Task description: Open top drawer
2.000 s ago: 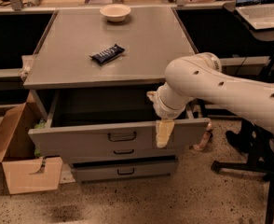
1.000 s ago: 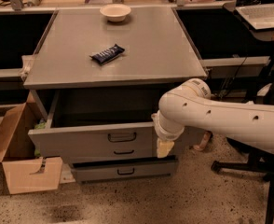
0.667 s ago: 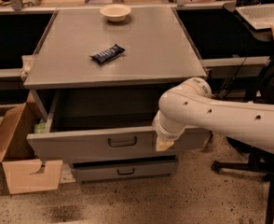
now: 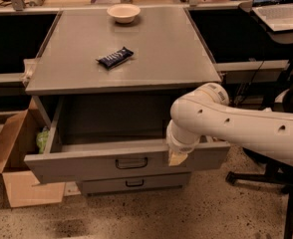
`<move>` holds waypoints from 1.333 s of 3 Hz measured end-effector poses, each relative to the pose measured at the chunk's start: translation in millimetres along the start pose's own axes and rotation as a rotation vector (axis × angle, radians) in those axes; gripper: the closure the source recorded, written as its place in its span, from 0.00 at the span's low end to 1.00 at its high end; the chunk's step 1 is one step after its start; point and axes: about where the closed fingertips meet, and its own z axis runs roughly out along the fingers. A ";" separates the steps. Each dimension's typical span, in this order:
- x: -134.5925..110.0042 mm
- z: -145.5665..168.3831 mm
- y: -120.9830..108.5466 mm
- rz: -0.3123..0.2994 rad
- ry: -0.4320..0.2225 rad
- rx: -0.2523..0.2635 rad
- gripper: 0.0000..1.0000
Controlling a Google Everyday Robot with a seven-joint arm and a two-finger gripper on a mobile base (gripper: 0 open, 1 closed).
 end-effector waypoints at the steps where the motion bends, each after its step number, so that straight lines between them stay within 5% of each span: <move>1: 0.0 0.0 0.0 0.000 0.000 0.000 0.00; 2: 0.0 0.0 0.0 0.000 0.000 0.000 0.00; 4: -12.7 -21.1 47.9 -0.031 0.018 -0.142 0.00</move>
Offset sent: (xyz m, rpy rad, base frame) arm 0.0000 0.0000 0.0000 0.0000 0.0000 0.0000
